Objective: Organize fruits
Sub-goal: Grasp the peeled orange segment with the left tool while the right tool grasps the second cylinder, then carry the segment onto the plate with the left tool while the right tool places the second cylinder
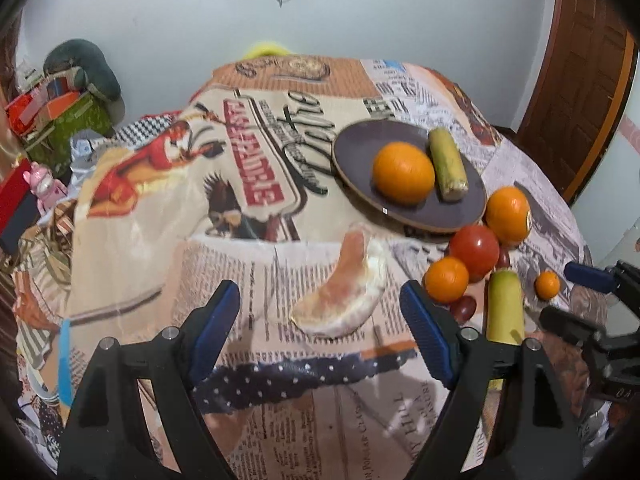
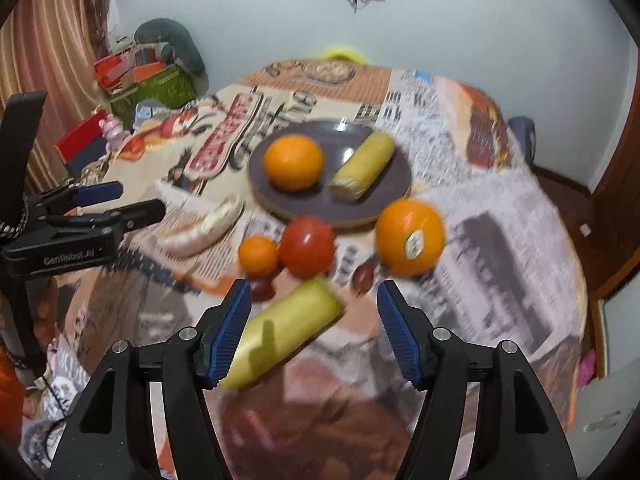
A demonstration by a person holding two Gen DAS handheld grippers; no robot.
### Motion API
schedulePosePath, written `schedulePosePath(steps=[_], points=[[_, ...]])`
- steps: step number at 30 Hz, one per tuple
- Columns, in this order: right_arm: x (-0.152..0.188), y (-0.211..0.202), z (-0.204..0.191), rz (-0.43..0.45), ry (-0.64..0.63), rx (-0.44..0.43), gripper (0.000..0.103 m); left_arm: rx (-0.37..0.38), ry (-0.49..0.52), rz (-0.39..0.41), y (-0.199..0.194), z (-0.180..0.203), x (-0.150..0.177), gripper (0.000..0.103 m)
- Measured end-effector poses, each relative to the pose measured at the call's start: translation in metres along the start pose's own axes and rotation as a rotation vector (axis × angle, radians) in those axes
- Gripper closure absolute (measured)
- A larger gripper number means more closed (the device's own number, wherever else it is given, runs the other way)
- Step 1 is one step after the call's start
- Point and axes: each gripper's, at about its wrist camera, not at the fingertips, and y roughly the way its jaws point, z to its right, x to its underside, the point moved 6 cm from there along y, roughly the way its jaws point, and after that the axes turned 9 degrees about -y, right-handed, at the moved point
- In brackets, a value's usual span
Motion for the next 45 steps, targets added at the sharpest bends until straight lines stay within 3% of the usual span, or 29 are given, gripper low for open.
schedulePosePath(steps=[12, 18, 20, 21, 27, 35, 45], points=[[0.019, 0.04, -0.022, -0.094, 0.05, -0.08, 0.032, 0.01, 0.044, -0.112, 0.051, 0.005, 0.016, 0.028], [0.021, 0.048, -0.025, -0.107, 0.061, -0.101, 0.026, -0.008, 0.085, -0.11, 0.065, 0.01, 0.014, 0.028], [0.021, 0.05, -0.025, -0.109, 0.065, -0.109, 0.025, 0.001, 0.069, -0.113, 0.067, 0.011, 0.011, 0.032], [0.021, 0.05, -0.025, -0.109, 0.064, -0.113, 0.025, 0.017, 0.061, -0.116, 0.067, 0.013, 0.01, 0.042], [0.026, 0.044, -0.023, -0.113, 0.031, -0.129, 0.036, 0.019, 0.055, -0.128, 0.056, 0.014, 0.016, 0.047], [0.052, 0.022, -0.003, -0.147, -0.018, -0.089, 0.067, 0.015, 0.079, -0.142, 0.025, 0.018, 0.046, 0.047], [0.061, 0.011, 0.02, -0.156, 0.015, -0.087, 0.068, 0.029, 0.091, -0.182, 0.016, 0.032, 0.062, 0.046]])
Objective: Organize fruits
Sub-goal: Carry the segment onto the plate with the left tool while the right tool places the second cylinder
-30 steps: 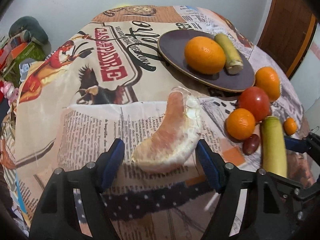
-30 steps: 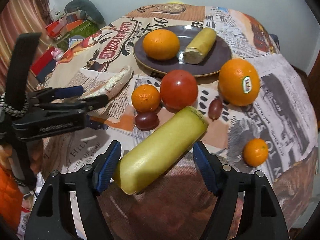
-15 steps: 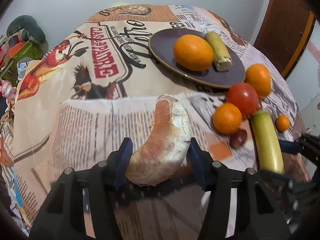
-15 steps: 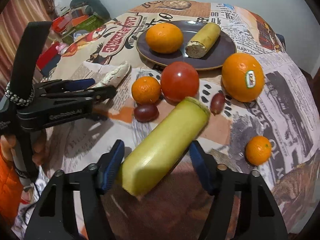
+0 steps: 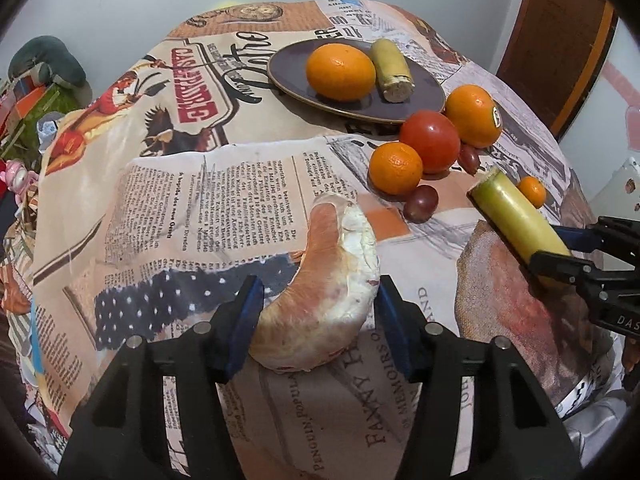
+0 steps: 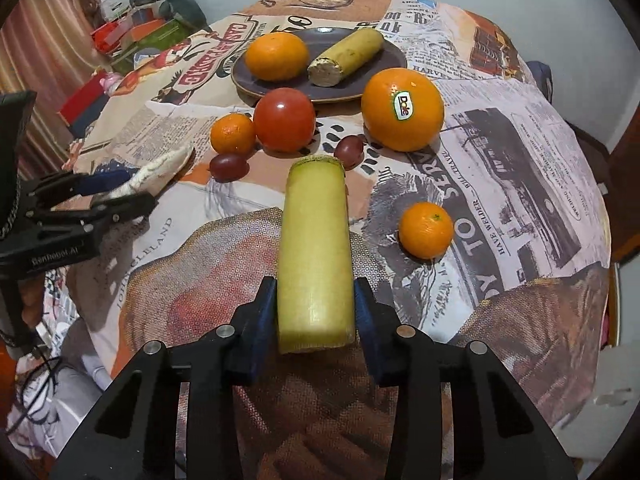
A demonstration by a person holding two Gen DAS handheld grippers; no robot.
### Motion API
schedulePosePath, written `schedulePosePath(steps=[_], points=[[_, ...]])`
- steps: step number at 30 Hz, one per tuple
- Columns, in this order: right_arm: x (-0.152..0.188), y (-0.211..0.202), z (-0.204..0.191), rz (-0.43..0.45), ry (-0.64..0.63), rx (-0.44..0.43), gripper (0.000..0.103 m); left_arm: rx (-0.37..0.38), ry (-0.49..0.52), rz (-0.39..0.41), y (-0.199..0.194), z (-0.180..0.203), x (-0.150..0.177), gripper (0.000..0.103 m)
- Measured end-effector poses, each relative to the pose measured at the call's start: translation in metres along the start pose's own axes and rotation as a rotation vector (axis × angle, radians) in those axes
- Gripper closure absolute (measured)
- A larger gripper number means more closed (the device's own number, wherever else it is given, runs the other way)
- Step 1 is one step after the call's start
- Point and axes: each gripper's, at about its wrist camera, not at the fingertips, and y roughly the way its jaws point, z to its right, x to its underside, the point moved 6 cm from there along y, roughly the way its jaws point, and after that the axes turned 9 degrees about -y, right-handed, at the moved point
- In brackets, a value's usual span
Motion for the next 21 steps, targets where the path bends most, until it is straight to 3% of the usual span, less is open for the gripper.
schedulePosePath(steps=[12, 15, 16, 21], points=[[-0.029, 0.027, 0.011, 0.009, 0.004, -0.017, 0.068, 0.03, 0.017, 0.004, 0.019, 0.009, -0.019, 0.047], [-0.03, 0.032, 0.012, 0.01, 0.007, -0.016, 0.068, 0.033, 0.008, 0.01, 0.021, 0.007, -0.022, 0.055], [-0.031, 0.032, 0.013, 0.017, 0.011, -0.017, 0.068, 0.044, 0.006, 0.009, 0.02, 0.007, -0.022, 0.062], [-0.031, 0.027, 0.013, 0.038, 0.01, -0.011, 0.069, 0.049, 0.006, 0.013, 0.015, 0.009, -0.024, 0.065]])
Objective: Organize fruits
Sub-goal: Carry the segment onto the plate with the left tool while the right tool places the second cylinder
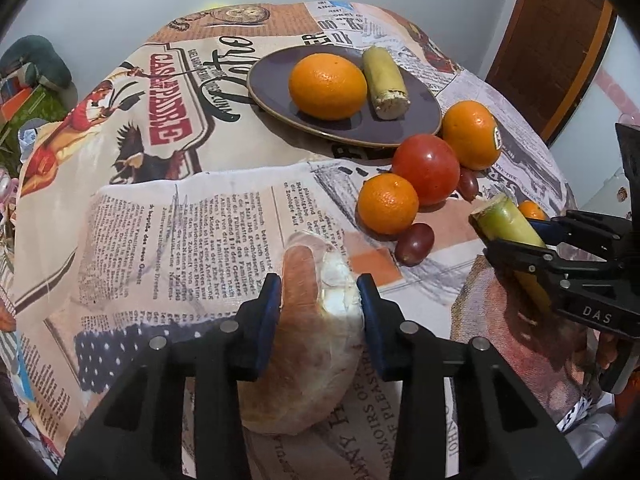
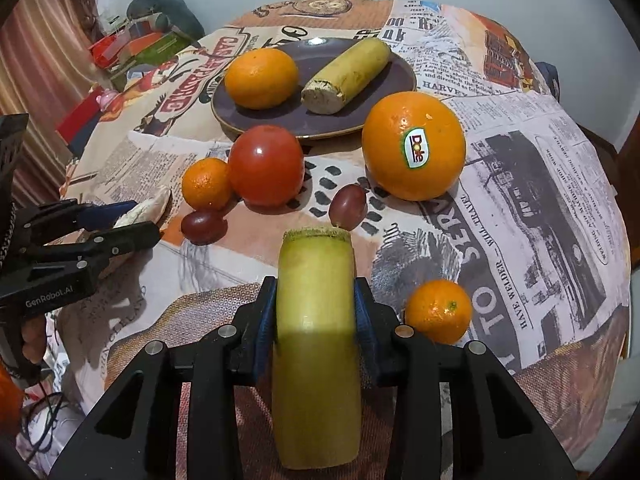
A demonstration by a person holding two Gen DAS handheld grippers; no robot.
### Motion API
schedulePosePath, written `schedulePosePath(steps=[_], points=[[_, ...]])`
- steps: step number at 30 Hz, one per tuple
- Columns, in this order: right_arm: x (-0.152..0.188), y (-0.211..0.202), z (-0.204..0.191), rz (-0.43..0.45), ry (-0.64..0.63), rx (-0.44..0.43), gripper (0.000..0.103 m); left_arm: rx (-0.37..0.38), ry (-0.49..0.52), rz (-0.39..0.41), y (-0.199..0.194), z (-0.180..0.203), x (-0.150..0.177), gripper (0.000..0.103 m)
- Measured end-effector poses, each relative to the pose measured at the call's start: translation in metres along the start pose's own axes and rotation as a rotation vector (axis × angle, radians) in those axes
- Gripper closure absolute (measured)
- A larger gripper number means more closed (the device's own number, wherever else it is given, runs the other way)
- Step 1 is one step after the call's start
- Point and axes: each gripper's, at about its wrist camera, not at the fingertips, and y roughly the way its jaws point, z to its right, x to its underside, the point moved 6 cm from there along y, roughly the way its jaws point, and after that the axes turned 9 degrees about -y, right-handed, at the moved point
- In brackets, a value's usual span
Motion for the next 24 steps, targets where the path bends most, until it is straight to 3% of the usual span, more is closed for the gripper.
schedulePosePath(steps=[8, 12, 24], points=[[-0.01, -0.036, -0.008, 0.092, -0.021, 0.02, 0.069, 0.003, -0.025, 0.087, -0.038, -0.001, -0.007, 0.068], [-0.019, -0.056, -0.011, 0.145, -0.028, 0.033, 0.069, 0.005, -0.032, 0.14, -0.063, -0.001, -0.015, 0.08], [-0.056, -0.1, -0.008, 0.3, -0.027, 0.061, 0.069, 0.031, -0.048, 0.238, -0.094, 0.004, -0.043, 0.081]])
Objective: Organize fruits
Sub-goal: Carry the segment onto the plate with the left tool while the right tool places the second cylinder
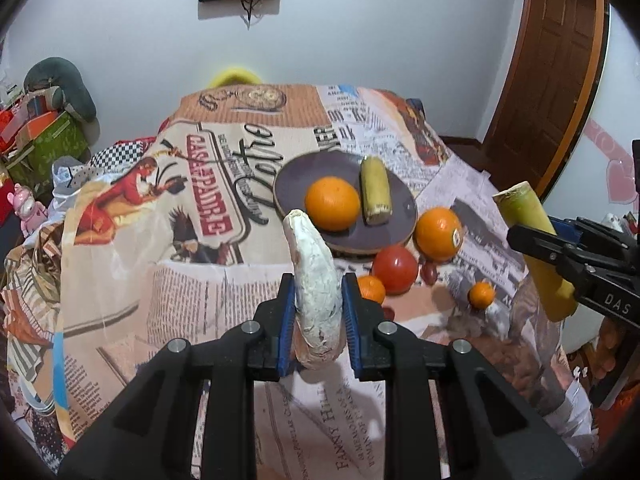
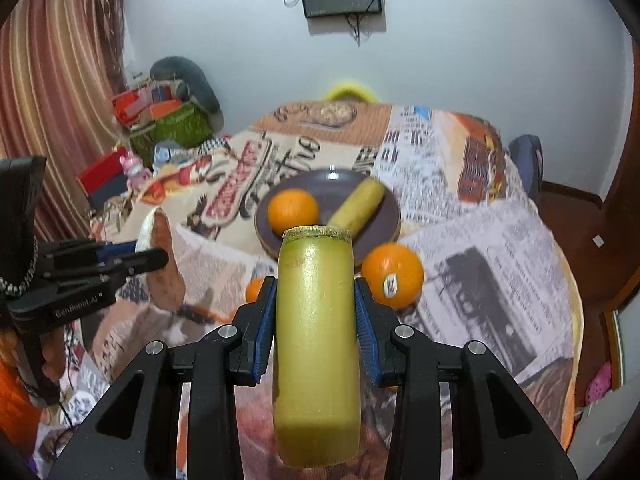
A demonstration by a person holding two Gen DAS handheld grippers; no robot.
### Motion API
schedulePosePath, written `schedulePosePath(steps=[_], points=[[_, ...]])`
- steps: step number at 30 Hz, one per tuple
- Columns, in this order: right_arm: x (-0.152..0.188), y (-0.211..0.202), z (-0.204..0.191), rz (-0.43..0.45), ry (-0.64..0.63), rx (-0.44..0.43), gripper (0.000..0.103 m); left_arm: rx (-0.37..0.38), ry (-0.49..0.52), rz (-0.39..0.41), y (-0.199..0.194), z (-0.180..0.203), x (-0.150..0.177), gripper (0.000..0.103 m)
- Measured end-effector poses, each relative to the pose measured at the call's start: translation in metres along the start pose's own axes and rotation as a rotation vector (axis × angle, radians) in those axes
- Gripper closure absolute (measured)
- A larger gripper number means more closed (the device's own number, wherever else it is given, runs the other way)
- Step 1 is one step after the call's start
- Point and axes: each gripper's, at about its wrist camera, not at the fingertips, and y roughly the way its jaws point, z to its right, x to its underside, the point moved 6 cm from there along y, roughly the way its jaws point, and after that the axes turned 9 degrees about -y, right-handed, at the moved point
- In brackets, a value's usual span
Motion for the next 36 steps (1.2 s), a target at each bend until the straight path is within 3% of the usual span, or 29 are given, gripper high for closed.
schedulePosePath(steps=[15, 36], points=[[-0.048, 0.03, 0.007, 0.07, 0.008, -0.01, 0.069, 0.024, -0.006, 0.049, 0.027, 0.001, -0.053, 0.081], [-0.084, 0.117, 0.027, 0.028, 0.009, -0.004, 0.069, 0.033, -0.032, 0.019, 0.113, -0.008, -0.102, 0.081]])
